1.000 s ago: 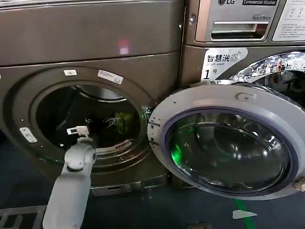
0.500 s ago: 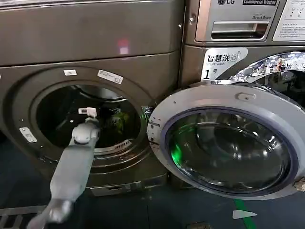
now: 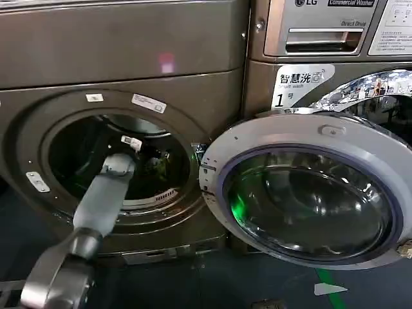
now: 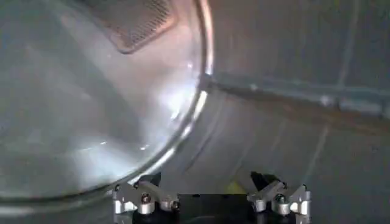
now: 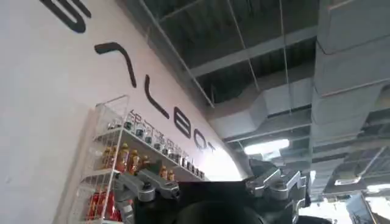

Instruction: Grasp the clothes from the dryer.

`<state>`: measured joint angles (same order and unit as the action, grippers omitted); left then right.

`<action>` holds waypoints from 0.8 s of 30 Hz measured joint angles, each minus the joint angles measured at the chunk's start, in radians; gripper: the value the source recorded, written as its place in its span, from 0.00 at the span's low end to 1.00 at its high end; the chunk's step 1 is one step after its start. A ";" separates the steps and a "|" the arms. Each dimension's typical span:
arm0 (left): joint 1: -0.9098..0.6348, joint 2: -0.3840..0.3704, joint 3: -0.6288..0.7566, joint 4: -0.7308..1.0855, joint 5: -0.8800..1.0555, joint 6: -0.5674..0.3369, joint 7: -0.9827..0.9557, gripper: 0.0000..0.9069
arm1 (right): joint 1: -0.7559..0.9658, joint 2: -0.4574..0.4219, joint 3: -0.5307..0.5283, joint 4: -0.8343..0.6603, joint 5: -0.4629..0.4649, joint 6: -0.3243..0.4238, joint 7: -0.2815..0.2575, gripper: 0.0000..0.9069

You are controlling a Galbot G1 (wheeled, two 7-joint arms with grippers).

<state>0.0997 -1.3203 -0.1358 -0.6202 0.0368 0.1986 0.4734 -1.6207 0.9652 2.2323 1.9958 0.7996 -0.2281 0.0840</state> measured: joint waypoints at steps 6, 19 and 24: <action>-0.092 -0.006 0.089 0.132 0.075 -0.076 0.135 1.00 | 0.010 0.001 -0.011 -0.001 -0.006 0.002 -0.001 1.00; -0.219 -0.012 0.231 0.330 0.286 -0.202 0.320 1.00 | 0.018 0.008 -0.020 0.001 -0.009 0.003 -0.001 1.00; -0.236 -0.022 0.252 0.360 0.370 -0.226 0.342 1.00 | 0.015 0.014 -0.019 0.005 -0.010 0.004 -0.001 1.00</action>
<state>-0.1365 -1.3427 0.1161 -0.2600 0.4069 -0.0271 0.8157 -1.6057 0.9794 2.2137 2.0008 0.7897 -0.2242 0.0827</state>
